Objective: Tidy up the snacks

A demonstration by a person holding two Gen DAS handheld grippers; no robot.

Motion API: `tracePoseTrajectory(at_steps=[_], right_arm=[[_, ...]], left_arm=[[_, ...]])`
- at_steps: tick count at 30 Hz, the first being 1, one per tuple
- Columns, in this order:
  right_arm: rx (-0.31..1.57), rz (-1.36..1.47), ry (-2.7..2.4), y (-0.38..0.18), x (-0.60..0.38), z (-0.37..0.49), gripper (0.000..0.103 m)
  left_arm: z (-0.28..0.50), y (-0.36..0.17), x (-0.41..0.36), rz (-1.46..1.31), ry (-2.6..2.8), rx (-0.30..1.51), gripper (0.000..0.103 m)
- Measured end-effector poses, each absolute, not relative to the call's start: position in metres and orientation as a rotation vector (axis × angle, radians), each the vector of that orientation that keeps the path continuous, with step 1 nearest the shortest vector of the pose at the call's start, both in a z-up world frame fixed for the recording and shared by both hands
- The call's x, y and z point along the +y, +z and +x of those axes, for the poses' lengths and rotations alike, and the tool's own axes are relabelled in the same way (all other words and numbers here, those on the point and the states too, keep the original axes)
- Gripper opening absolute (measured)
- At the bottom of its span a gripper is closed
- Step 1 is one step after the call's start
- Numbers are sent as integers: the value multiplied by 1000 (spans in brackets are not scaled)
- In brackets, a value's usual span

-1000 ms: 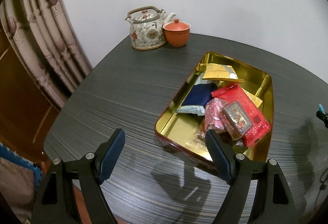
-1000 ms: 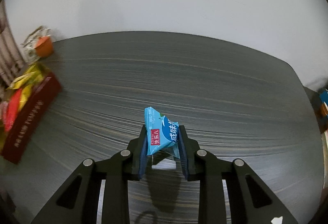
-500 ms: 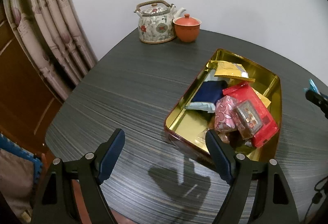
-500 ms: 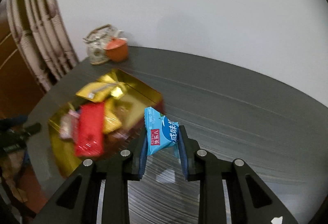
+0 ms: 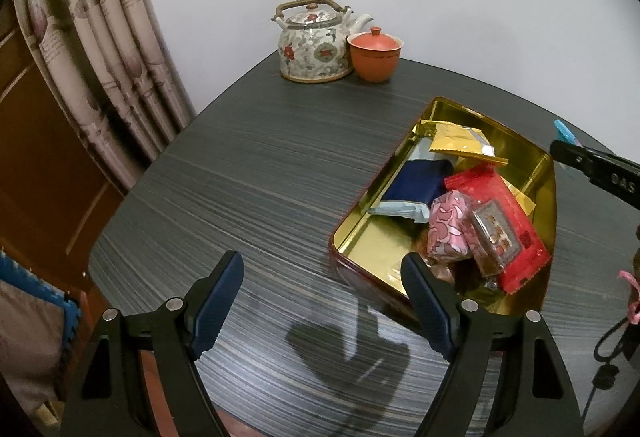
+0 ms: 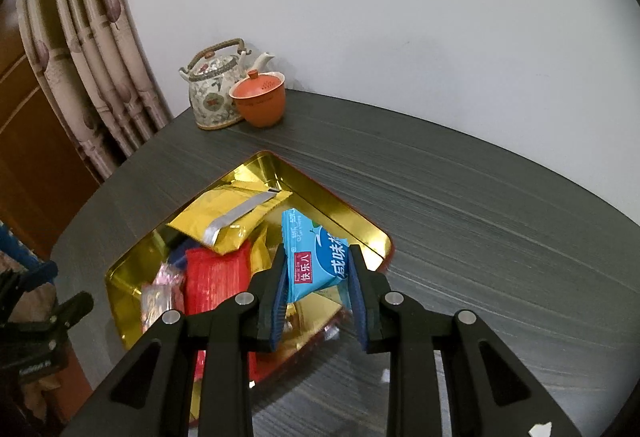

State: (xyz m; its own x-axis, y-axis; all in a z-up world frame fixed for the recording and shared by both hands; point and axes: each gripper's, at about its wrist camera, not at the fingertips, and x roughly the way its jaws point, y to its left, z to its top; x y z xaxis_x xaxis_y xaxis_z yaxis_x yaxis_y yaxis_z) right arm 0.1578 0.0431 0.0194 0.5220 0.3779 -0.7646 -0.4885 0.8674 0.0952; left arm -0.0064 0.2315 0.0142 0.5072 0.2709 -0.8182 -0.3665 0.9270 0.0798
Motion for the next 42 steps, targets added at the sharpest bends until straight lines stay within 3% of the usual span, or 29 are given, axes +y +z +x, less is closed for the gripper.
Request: tracePoseTrajectory(at_steps=[24,35,40,42], right_arm=[[943,-195,514,-14,79,171,30],[884,-122,496,7,54,132,80],[860,-106,474,16,45,108,97],[862,-99,467,17,42,97,99]], left_arm=[[-4,8,225,-102,362,990,81],[-4,9,220,-85,350,992,81],[-5,9,217,-76,343,989,81],[-5,9,215,-67,339,990,81]])
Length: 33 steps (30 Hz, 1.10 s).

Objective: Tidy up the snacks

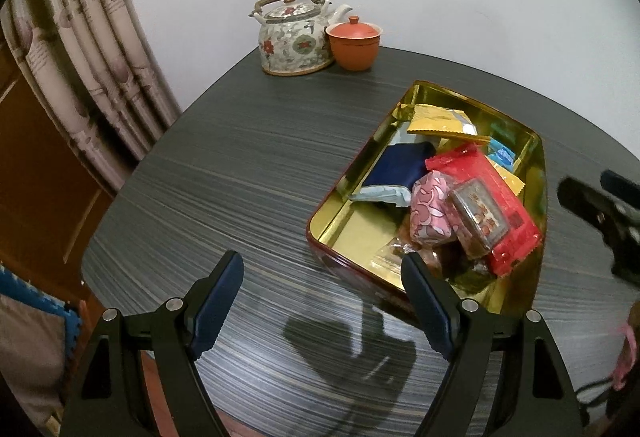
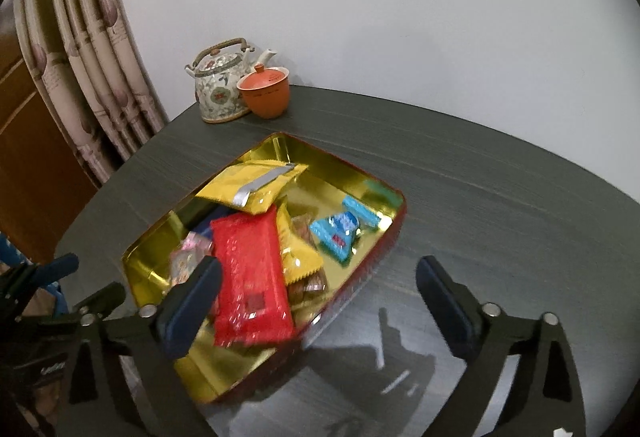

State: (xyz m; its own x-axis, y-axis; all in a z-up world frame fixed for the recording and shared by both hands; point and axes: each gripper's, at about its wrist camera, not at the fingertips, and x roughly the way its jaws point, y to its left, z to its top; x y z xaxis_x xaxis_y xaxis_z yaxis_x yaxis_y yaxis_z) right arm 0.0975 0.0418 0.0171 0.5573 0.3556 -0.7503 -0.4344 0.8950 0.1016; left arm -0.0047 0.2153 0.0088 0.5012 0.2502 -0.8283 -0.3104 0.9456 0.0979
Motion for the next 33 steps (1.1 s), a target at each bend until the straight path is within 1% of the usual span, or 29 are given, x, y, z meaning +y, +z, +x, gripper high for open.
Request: tracePoseTrajectory(at_steps=[12,33], right_arm=[[917,-121,482,1,48,60,100],[953,-162,519,-11,60,48,100]], left_arm=[[-5,8,206,-32,326,994,81],[-6,8,205,-29,325,993,81]])
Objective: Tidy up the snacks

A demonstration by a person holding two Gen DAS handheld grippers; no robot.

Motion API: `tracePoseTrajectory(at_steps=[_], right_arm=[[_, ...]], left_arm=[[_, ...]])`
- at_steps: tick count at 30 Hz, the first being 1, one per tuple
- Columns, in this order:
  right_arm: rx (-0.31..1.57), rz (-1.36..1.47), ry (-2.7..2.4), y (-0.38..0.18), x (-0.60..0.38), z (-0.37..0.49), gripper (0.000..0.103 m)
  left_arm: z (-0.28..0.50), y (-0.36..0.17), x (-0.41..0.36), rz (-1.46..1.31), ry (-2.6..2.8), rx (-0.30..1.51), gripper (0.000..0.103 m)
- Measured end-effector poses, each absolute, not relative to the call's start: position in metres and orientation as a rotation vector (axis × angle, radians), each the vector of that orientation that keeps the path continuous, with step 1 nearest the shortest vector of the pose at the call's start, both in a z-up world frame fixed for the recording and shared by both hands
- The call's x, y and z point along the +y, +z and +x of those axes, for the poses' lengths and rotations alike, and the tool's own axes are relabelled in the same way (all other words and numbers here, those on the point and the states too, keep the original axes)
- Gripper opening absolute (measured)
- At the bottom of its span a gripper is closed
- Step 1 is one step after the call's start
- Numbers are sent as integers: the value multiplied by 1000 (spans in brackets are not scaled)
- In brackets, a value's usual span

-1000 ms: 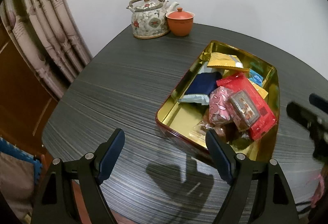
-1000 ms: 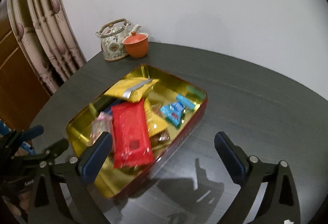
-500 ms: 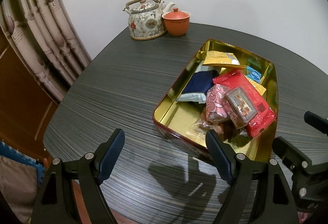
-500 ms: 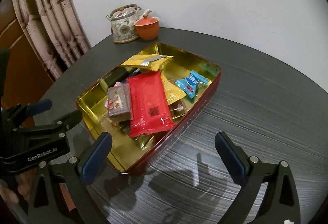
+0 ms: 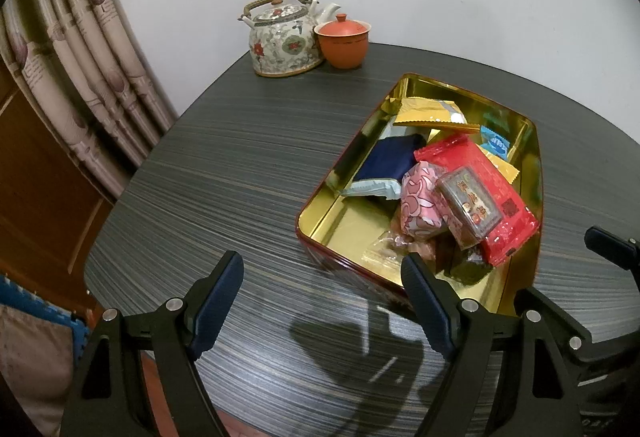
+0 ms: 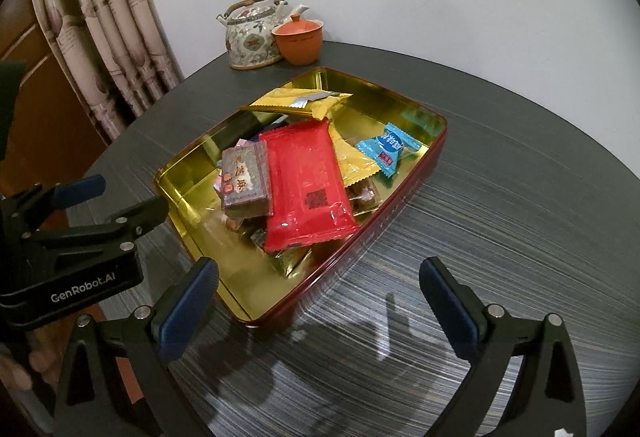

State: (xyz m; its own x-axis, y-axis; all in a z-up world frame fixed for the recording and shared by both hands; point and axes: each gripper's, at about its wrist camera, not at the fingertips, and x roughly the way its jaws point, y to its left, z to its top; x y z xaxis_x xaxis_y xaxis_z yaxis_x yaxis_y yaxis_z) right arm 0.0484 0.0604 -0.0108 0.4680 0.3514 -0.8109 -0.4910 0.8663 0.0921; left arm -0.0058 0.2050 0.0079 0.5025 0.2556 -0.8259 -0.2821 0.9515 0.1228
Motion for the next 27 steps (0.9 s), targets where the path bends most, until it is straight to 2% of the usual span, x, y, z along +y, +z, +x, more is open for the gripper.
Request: tracePoseTrajectory(at_steps=[27], right_arm=[[969,-173,528,-17,65,44,100]], left_arm=[[-6,6,202,-20,311,994,81]])
